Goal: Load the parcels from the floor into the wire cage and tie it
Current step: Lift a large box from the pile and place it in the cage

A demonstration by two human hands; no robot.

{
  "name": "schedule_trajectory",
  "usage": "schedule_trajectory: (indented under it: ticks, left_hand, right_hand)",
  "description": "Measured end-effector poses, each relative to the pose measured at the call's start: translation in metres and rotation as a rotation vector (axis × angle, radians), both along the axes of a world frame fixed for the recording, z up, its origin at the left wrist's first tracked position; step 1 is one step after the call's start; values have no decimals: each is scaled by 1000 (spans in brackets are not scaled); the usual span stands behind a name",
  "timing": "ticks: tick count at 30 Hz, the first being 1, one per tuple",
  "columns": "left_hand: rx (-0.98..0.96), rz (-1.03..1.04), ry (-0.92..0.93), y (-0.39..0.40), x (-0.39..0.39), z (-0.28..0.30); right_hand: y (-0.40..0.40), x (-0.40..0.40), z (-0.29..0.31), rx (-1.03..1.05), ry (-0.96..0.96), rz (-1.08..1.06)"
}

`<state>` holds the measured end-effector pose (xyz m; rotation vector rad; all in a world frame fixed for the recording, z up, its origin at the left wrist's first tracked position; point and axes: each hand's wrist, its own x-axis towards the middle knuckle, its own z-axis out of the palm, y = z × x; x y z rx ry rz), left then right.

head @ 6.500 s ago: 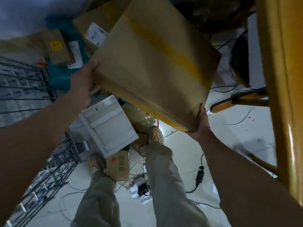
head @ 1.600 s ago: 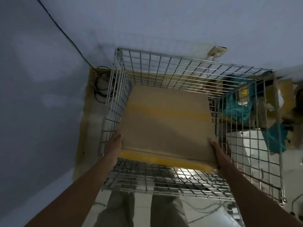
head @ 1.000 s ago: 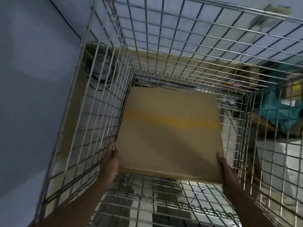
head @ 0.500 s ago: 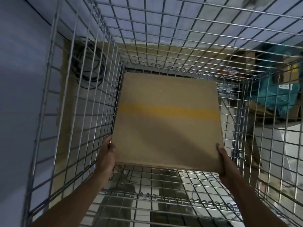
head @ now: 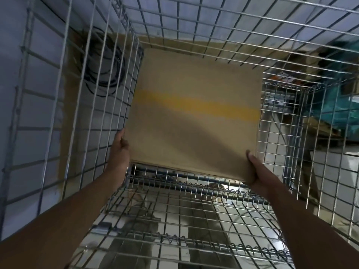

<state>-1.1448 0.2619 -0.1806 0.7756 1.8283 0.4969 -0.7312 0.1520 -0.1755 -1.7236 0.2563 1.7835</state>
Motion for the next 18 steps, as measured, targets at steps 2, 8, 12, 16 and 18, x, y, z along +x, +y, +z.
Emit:
schedule_trajectory:
  ticks: [2,8,12,16,18]
  left_hand:
    - [12,27,48,1,4,-8]
    - [26,6,193,-6,13,-39]
    - [78,59,305,-3,27,-49]
    - [32,83,388,7,20,-71]
    - [88,66,393,6,15,-81]
  right_hand:
    - [-2,0,-10,-29,-14,70]
    - [1,-6,-36,-1,-135,11]
    - [-4,-17,-55,25,-188,-21]
    - [-1,-22,-70,39,-224,-2]
    - [-1,-23,-77,36,-243,-9]
